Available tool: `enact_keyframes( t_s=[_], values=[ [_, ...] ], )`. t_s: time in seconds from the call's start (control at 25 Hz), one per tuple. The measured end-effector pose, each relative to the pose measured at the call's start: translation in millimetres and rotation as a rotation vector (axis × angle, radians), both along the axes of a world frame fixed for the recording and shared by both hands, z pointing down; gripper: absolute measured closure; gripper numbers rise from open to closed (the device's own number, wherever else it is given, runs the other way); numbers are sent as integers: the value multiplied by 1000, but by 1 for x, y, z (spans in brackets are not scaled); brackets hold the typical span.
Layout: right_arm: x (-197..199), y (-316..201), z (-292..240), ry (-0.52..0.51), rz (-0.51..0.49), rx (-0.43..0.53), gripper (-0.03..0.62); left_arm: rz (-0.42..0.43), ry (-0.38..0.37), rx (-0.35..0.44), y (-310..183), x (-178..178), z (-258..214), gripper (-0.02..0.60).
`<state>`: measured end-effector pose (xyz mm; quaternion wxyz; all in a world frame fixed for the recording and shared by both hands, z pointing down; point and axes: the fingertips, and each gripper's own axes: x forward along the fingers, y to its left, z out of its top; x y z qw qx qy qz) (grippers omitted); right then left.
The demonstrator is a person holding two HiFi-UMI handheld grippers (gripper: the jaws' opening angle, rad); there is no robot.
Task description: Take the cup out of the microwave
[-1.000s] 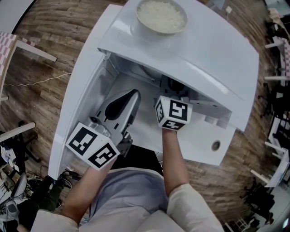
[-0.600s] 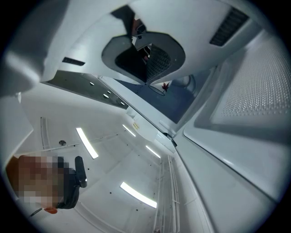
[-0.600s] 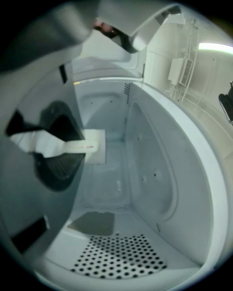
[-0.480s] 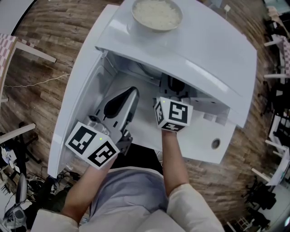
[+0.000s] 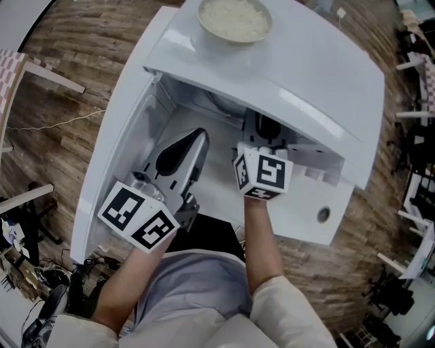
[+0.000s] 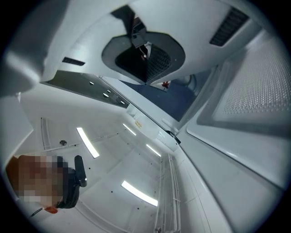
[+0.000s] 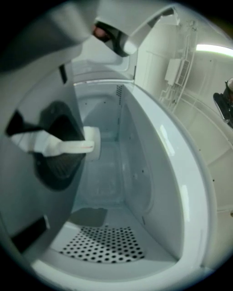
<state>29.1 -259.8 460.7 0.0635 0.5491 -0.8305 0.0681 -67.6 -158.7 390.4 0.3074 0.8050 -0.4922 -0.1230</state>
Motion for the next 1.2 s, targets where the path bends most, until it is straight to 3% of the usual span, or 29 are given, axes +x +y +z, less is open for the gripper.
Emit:
enact_keyframes(
  t_s=[1.2],
  values=[
    [15, 35, -12, -7, -8, 8, 522, -3, 3, 1, 2, 4, -1, 571]
  ],
)
